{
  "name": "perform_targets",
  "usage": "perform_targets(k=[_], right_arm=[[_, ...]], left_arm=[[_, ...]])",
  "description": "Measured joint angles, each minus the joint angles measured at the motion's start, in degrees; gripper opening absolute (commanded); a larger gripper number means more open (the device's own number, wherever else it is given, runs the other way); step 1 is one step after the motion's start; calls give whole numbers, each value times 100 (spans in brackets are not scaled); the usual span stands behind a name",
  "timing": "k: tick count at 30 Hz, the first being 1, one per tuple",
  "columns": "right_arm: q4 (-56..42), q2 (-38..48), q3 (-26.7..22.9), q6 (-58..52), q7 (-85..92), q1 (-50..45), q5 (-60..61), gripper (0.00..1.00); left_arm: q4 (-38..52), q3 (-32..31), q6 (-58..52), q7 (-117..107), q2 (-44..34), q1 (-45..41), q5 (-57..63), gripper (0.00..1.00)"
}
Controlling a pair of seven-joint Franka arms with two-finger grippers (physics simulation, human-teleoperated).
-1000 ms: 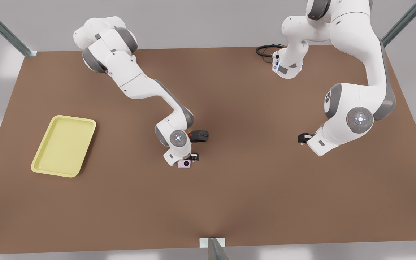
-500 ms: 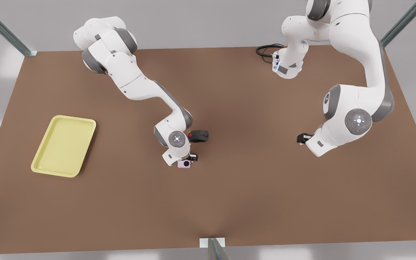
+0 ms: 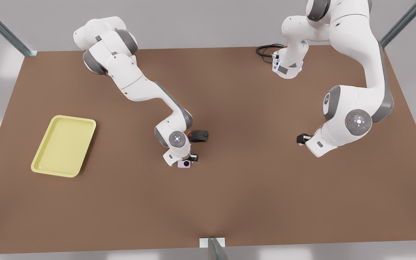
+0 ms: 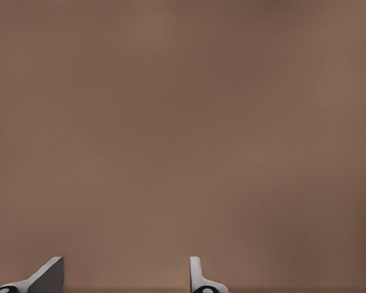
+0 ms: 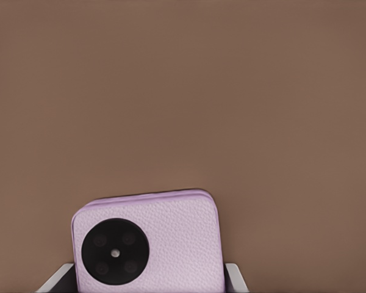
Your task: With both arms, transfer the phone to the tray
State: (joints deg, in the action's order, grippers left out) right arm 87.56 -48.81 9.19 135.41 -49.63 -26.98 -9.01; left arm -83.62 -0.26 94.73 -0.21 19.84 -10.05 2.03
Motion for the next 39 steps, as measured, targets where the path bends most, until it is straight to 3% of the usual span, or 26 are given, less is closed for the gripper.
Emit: perform_targets(k=[11,20,35,39], right_arm=[[0,11,-5,24,30,0,16,79],[151,320,4,-13,105,165,26,79],[2716,2429,-45,9,1644,3156,54,79],[2975,2604,-651,37,2433,3518,105,79]], left_arm=[[1,0,3,15,9,-1,-11,100],[1,0,-2,24,-28,1,8,100],[0,-9,-9,41,-46,-4,-5,100],[-3,-7,-9,46,-48,-2,5,100]])
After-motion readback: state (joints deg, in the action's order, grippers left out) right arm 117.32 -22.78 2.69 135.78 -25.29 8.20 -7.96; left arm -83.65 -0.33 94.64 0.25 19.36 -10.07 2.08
